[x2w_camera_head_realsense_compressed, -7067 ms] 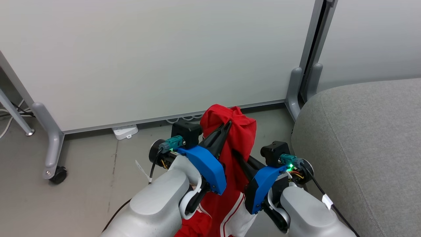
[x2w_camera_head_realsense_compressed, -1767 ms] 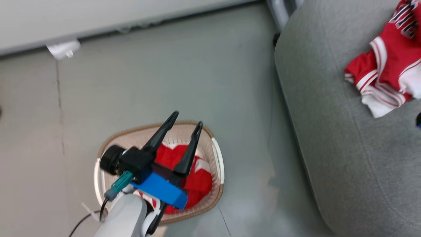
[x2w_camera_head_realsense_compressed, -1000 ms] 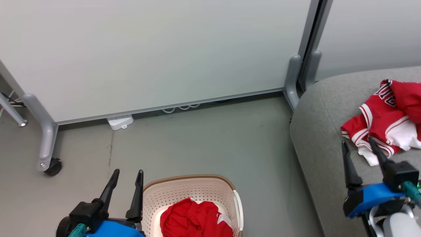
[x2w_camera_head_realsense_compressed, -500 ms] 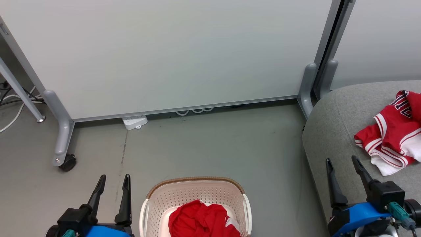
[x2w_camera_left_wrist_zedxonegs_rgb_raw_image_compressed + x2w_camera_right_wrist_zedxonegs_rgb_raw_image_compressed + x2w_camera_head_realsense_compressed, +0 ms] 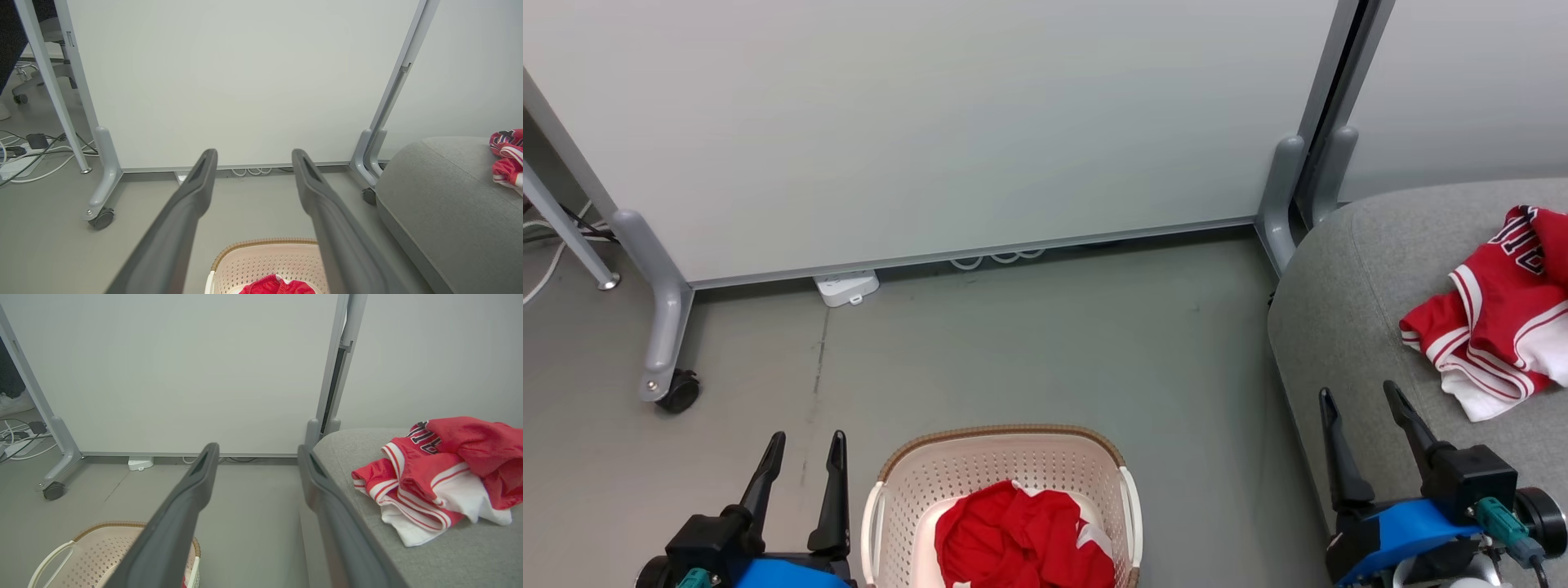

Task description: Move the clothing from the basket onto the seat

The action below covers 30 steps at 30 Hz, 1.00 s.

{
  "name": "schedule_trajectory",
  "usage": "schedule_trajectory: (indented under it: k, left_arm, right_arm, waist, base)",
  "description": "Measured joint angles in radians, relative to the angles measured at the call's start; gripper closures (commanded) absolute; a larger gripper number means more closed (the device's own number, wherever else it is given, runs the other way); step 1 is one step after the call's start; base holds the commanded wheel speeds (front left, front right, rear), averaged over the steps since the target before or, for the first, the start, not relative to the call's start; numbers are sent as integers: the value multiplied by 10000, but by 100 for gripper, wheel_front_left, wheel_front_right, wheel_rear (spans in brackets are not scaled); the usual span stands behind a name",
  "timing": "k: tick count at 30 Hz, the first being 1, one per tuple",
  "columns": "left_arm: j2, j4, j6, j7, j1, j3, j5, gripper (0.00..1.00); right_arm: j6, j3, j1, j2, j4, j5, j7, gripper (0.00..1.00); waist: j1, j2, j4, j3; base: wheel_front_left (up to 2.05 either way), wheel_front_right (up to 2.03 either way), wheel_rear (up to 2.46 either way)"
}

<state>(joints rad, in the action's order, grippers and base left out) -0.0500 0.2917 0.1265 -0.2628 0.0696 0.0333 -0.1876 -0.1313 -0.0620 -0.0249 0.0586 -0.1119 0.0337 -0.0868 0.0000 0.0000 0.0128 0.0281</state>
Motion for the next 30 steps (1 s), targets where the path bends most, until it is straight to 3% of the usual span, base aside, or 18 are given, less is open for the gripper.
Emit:
schedule_trajectory:
  k: [7,15,30]
  left_arm:
    - [4,-8,8,2,463,198,50,0]
    - [-36,600,10,2,1801,1037,127,0]
    - [-817,4805,10,4,5049,3177,-823,0]
  right_arm:
    - [0,215,-581,-23,211,-15,0,0]
    - [0,353,-1993,-38,602,-46,-73,0]
    - [0,995,-3890,-54,920,-397,-663,0]
  waist:
    - [0,0,-191,777]
    - [1,0,-458,2547]
    - [3,0,-1667,6150]
  base:
    - [0,0,0]
    - [0,0,0]
    - [0,0,0]
